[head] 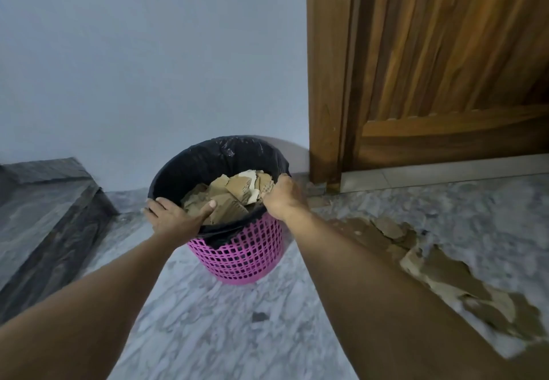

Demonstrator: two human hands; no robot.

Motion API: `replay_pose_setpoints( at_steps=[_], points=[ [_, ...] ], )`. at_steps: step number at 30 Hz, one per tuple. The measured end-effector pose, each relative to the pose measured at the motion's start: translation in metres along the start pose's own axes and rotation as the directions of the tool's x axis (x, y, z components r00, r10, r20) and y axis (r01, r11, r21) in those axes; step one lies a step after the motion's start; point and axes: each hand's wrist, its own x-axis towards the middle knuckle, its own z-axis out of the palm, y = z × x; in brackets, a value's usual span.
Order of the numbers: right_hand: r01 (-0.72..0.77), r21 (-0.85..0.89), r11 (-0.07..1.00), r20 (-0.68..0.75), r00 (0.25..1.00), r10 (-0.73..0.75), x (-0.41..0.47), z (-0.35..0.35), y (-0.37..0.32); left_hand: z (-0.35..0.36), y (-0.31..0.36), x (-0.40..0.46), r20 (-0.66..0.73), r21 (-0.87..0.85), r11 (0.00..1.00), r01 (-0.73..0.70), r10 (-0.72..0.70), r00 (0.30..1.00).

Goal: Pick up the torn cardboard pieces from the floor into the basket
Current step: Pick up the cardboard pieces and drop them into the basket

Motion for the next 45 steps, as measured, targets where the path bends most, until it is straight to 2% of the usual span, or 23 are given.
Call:
replay_pose_setpoints(
  at_steps=[6,15,19,22,26,30,33,35,41,43,45],
  points=[
    [-0.022,-0.006,1.0,0.057,0.998,0.022,-0.001,0.0,0.003,-0.002,-0.001,0.005,0.059,0.041,0.999,0.005,-0.008,0.998],
    [-0.007,-0.154,0.988,0.18,0.983,0.035,-0.009,-0.01,-0.003,-0.019,0.011,-0.011,0.207,0.288,0.956,-0.061,0.0,0.978],
    [-0.053,-0.075,0.996,0.191,0.979,0.066,0.001,-0.007,0.004,-0.017,0.012,-0.001,0.214,0.294,0.947,-0.131,0.069,0.975],
    [-0.034,-0.031,0.999,0.181,0.983,0.039,0.011,-0.004,0.015,-0.009,0.025,0.015,0.204,0.386,0.879,-0.279,0.214,0.955],
    [0.014,0.032,0.999,0.18,0.983,-0.019,0.015,0.0,0.022,0.002,0.058,0.006,0.116,0.506,0.692,-0.515,0.537,0.836],
    [0.128,0.181,0.975,0.153,0.976,-0.156,0.008,-0.013,0.04,0.012,0.104,-0.022,0.012,0.34,0.651,-0.679,0.719,0.695],
    [0.076,0.193,0.978,0.144,0.984,-0.104,-0.005,-0.038,0.079,0.017,0.134,-0.049,-0.013,0.328,0.507,-0.797,0.846,0.533],
    [0.014,0.07,0.997,0.147,0.989,-0.024,-0.012,-0.056,0.113,0.025,0.148,-0.063,0.032,0.36,0.41,-0.838,0.892,0.45],
    [-0.199,-0.185,0.963,0.148,0.963,0.227,-0.018,-0.101,0.209,0.078,0.176,-0.086,0.216,0.373,0.194,-0.907,0.933,0.288],
    [-0.227,-0.235,0.945,0.149,0.952,0.266,-0.014,-0.108,0.24,0.111,0.185,-0.091,0.264,0.344,0.165,-0.924,0.928,0.264],
    [-0.26,-0.241,0.935,0.134,0.945,0.298,-0.014,-0.113,0.267,0.141,0.193,-0.095,0.325,0.273,0.208,-0.939,0.899,0.294]
  ],
)
